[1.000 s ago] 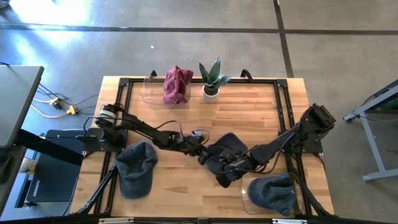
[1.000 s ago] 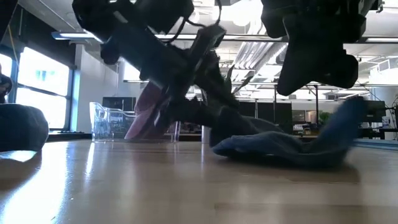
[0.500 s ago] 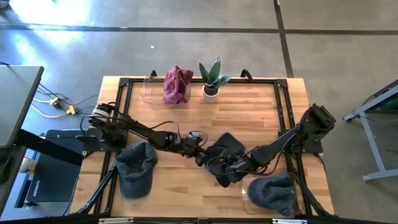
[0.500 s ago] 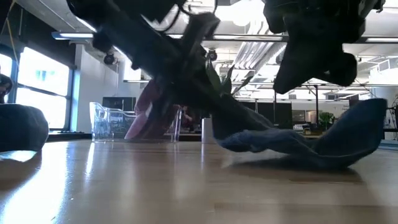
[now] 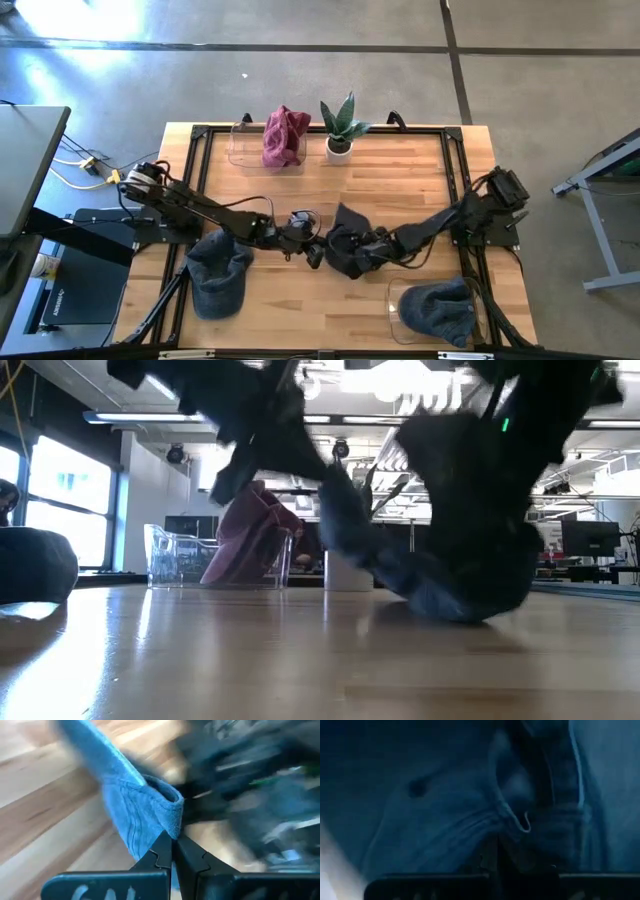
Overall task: Pick & Place hat
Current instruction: Put the top blue cap into the bottom transparent bin
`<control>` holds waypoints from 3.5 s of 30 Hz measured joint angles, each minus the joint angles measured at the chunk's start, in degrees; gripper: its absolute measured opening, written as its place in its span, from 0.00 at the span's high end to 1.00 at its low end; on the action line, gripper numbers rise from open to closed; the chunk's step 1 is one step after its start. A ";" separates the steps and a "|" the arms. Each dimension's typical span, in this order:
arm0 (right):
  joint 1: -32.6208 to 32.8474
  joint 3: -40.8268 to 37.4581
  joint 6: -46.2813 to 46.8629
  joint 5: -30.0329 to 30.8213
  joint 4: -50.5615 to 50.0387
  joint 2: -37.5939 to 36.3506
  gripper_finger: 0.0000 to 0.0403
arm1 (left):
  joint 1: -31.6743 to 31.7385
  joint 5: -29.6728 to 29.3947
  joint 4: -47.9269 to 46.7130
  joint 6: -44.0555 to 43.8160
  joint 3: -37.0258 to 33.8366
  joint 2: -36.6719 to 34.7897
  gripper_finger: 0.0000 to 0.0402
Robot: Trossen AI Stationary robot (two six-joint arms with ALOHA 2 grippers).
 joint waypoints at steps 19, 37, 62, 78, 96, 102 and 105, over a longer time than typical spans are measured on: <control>-1.29 7.20 -18.14 -12.92 -4.39 -5.51 0.91 | -4.07 -5.43 -14.34 -10.71 0.00 -6.13 1.00; 3.10 7.24 -43.42 0.31 5.76 4.42 0.43 | 0.08 6.46 -29.96 -17.52 -0.08 -7.35 0.64; -2.81 7.21 -48.61 -13.94 8.43 2.27 0.94 | -12.14 1.54 -18.81 9.41 0.00 -15.60 0.56; -7.08 7.21 -41.39 -25.92 10.71 -1.75 0.99 | -6.22 6.82 1.19 31.70 0.04 -0.18 0.31; -6.41 7.21 -40.19 -25.35 11.93 -3.87 0.98 | -6.28 18.55 -0.58 29.94 -0.04 2.36 0.92; -6.62 7.21 -41.36 -28.88 9.29 -6.04 0.92 | -6.28 19.97 -0.69 28.49 -0.04 0.99 0.94; -6.62 7.21 -41.50 -32.31 7.21 -8.86 0.79 | -6.39 20.84 -0.73 28.52 -0.06 -0.17 0.95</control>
